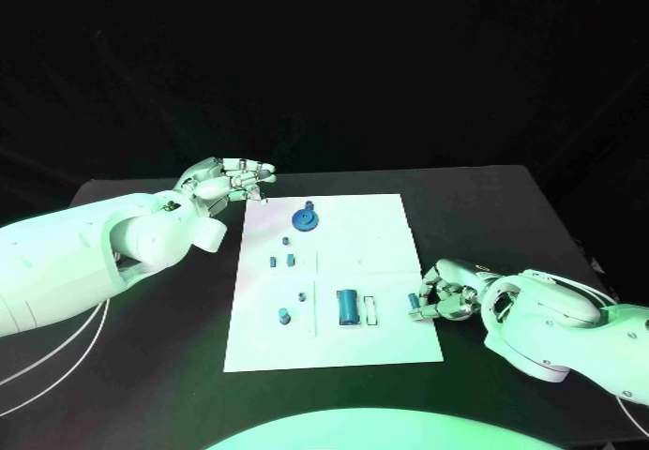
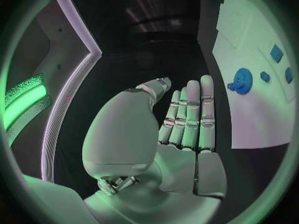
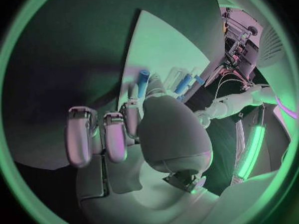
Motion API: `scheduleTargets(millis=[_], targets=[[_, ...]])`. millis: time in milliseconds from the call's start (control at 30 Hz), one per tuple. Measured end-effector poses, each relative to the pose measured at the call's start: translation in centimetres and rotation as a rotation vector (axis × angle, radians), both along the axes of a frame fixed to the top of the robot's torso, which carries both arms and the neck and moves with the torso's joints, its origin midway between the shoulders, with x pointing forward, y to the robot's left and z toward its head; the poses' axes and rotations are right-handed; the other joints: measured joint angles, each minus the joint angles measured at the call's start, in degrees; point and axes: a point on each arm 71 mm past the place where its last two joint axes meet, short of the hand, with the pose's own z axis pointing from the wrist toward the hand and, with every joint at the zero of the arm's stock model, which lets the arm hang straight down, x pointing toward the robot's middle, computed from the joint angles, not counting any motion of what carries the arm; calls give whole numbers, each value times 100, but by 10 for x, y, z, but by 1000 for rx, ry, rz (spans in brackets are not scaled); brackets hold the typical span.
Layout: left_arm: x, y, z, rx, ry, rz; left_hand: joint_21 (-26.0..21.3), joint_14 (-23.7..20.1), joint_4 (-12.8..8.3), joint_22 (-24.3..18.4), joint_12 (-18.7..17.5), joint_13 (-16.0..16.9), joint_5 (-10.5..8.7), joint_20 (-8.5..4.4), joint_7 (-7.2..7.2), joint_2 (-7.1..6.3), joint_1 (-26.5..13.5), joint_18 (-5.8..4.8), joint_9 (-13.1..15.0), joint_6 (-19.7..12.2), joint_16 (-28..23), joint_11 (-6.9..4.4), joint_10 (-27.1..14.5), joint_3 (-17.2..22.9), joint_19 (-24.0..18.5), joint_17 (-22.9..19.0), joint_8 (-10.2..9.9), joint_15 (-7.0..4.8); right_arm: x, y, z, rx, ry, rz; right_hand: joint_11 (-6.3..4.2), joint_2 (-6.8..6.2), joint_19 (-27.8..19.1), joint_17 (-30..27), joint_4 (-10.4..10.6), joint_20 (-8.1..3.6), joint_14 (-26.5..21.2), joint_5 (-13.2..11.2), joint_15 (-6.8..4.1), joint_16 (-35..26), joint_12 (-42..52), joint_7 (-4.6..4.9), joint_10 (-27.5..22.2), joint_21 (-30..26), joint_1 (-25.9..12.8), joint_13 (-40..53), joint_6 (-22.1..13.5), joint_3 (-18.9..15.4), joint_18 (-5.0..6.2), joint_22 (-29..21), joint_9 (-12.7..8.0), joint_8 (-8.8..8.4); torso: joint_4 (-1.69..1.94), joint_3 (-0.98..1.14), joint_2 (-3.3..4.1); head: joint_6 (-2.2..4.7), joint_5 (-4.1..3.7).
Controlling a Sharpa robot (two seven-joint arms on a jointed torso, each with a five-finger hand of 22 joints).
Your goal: Assemble the parts on the task board
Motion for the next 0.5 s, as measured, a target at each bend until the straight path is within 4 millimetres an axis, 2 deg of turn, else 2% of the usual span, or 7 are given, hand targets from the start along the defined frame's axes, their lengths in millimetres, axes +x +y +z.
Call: scheduleTargets(millis=[67,100,133,233,333,467,500], targets=[[0,0,0,0,0,0,0,0,0,0,0,0,0,0,0,0,0,0,0,0,0,0,0,0,0,0,0,0,2,2,0,-5,-9,6,0,0,0,0,3,0,2,-17,-2,0,2,-5,0,0,0,6,7,26,0,0,10,0,0,0,0,-4,0],[0,0,0,0,0,0,0,0,0,0,0,0,0,6,0,0,0,0,0,0,0,0,0,0,6,0,0,0,3,3,-1,-8,-12,8,0,0,0,0,3,0,3,-17,-3,0,3,-6,0,0,0,7,11,26,0,0,394,0,0,0,0,-8,1],[0,0,0,0,0,0,0,0,0,0,0,0,0,17,0,0,0,1,0,0,0,0,0,0,17,0,0,0,4,3,-1,-12,-15,10,0,0,0,0,3,0,6,-17,-6,0,3,0,0,0,0,8,18,26,0,0,634,0,0,0,1,-9,1],[0,1,0,1,1,1,0,0,0,0,0,0,0,22,0,0,0,1,0,0,0,0,0,0,22,0,0,0,5,5,-2,-20,-23,17,0,-31,0,0,-13,0,15,-17,-15,0,9,-1,0,0,31,9,20,42,0,0,1124,0,0,0,1,-17,3],[0,1,0,1,1,2,0,0,16,-6,0,0,0,22,0,0,0,1,3,0,0,-21,-21,16,22,0,0,0,6,7,-3,-27,-31,24,-1,-60,0,-1,2,0,15,20,-15,0,10,-1,-1,0,60,9,20,58,0,2,1290,0,-2,-2,1,-21,-5],[-1,1,0,1,2,1,0,0,16,-6,0,0,0,22,0,0,0,0,5,0,0,-21,-21,16,22,0,0,0,7,9,-3,-33,-37,28,-32,-174,-1,-1,6,-31,15,537,-14,0,-10,-1,-32,19,175,7,23,218,0,5,1378,0,-3,-2,1,-25,-7],[-1,1,0,1,2,1,0,0,16,-6,0,0,0,22,0,0,0,1,5,0,0,-21,-21,16,22,0,0,0,7,9,-3,-33,-38,29,-42,-214,1,-1,9,-45,14,550,-32,0,-31,-1,-42,19,215,6,23,306,0,4,1378,-1,-3,-2,1,-29,-7]])
